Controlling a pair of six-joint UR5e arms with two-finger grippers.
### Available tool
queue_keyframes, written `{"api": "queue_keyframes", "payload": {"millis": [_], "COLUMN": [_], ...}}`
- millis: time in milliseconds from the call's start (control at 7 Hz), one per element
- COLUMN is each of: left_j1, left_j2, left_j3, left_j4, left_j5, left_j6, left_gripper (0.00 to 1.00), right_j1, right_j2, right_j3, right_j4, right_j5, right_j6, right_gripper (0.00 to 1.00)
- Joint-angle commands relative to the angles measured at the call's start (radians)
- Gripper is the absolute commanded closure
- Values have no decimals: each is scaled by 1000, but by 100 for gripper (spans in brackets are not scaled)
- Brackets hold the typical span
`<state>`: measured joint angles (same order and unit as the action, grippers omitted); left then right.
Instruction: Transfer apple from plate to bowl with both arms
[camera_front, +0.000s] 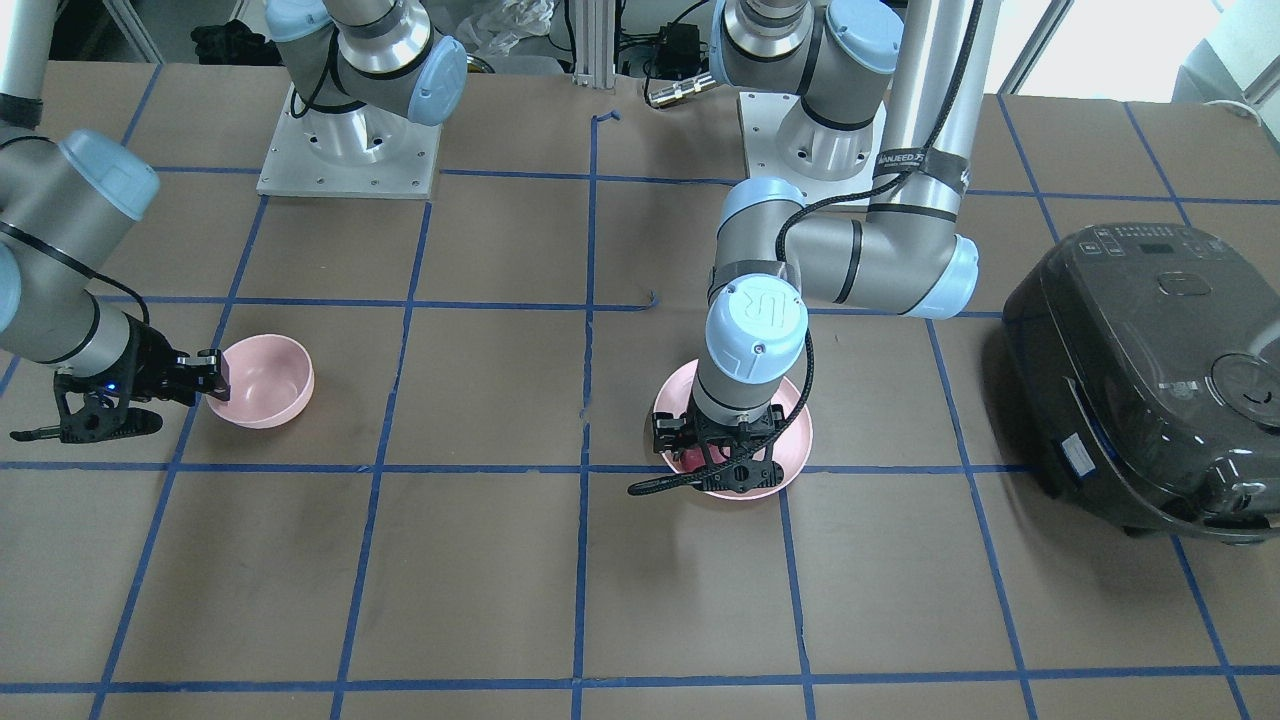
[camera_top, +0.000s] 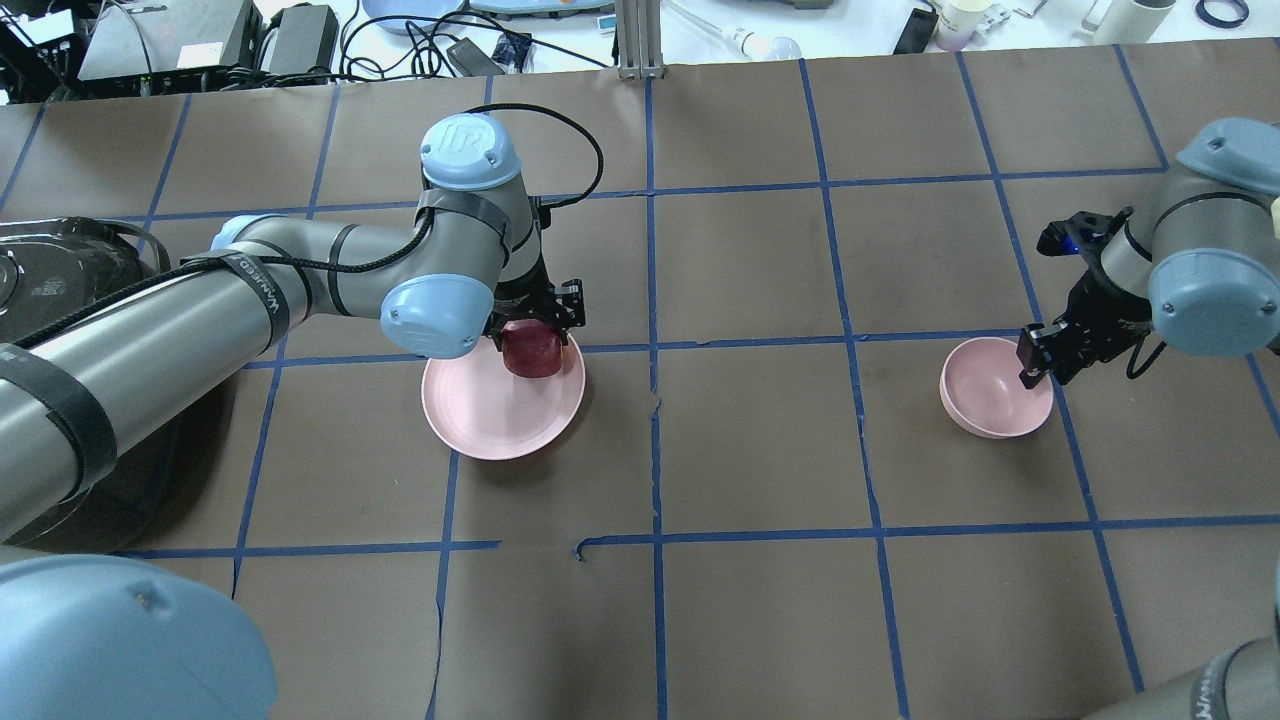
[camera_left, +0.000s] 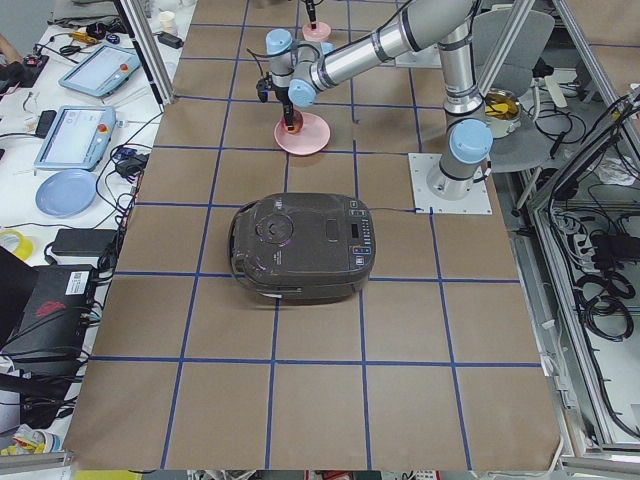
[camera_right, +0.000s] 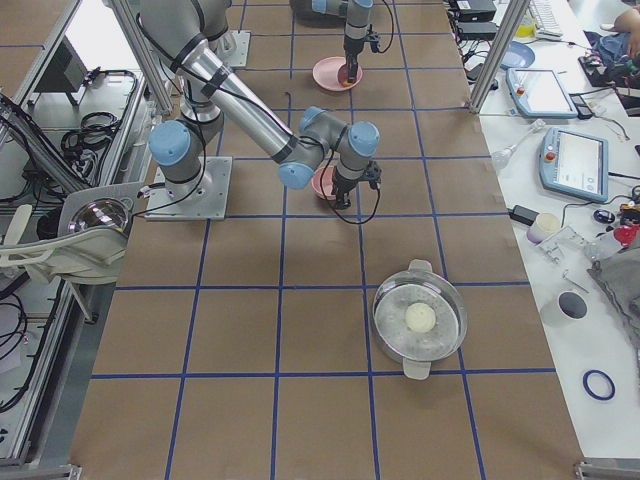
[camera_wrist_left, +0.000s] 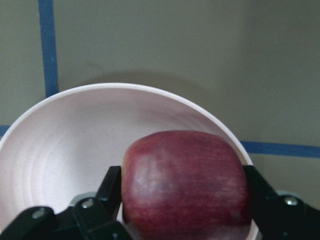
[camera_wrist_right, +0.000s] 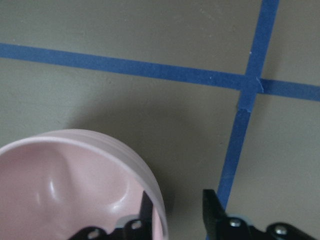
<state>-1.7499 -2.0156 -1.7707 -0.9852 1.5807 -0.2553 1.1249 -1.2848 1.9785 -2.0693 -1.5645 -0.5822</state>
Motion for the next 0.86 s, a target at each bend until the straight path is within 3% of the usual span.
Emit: {"api": "queue_keyframes", "payload": {"millis": [0, 143, 286, 429, 571, 714], "left_j1": [1, 1, 1, 4, 4, 10], "left_j2": [5, 17, 27, 34, 38, 41], "left_j3": [4, 5, 11, 13, 13, 17], "left_j4": [-4, -15, -45, -47, -47, -47], "left_j5": [4, 5, 5, 7, 7, 7], "left_j6": [1, -7, -10, -10, -10, -6], "left_gripper": [65, 76, 80, 83, 93, 93], "right_j1": [7, 9, 28, 77, 161, 261], "right_j2": [-10, -11, -14, -33, -39, -27], "right_j3": [-6, -10, -35, -85, -111, -110], "right_j4": [9, 26, 62, 151, 187, 176], "right_j5": [-2, 0, 9, 77, 125, 179], "right_j6": [15, 15, 37, 123, 254, 377], "right_gripper": [100, 100, 100, 100, 100, 100]}}
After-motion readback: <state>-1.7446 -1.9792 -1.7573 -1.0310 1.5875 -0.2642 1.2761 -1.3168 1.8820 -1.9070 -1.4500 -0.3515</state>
